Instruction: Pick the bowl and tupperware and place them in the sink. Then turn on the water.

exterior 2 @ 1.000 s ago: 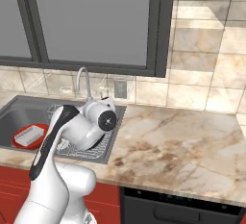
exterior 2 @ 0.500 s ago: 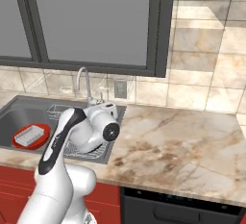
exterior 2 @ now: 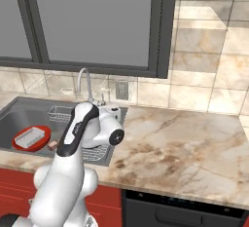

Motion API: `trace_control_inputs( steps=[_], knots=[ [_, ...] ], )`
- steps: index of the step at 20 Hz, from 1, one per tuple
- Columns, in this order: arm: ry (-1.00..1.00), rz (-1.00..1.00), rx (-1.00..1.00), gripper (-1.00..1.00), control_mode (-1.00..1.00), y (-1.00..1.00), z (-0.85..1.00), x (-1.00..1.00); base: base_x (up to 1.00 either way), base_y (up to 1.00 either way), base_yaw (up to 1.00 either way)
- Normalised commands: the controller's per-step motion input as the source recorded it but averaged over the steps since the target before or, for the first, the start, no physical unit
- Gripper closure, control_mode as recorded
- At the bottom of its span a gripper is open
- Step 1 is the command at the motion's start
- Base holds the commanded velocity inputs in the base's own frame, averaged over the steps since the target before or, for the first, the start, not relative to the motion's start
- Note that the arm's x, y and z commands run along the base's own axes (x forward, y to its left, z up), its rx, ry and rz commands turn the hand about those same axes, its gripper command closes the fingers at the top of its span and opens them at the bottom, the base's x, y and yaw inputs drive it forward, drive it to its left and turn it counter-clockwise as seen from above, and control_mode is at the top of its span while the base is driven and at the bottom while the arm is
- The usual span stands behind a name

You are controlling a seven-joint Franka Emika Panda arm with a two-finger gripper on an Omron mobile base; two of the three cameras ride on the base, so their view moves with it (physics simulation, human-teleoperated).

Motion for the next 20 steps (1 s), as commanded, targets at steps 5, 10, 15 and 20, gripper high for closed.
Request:
trace_control_inputs(
  steps=[5,10,15,20],
  knots=[
    [0.0,0.0,0.05,-1.0,-1.0,0.08,-0.01,0.12,0.0,0.0,0.0],
    [-0.01,-0.02,0.0,-1.0,-1.0,0.19,0.0,0.16,0.0,0.0,0.0],
    [-0.02,-0.01,-0.01,-1.0,-1.0,0.19,0.01,0.1,0.0,0.0,0.0],
    [-0.02,0.0,-0.01,-1.0,-1.0,0.03,0.0,0.11,0.0,0.0,0.0]
  ],
)
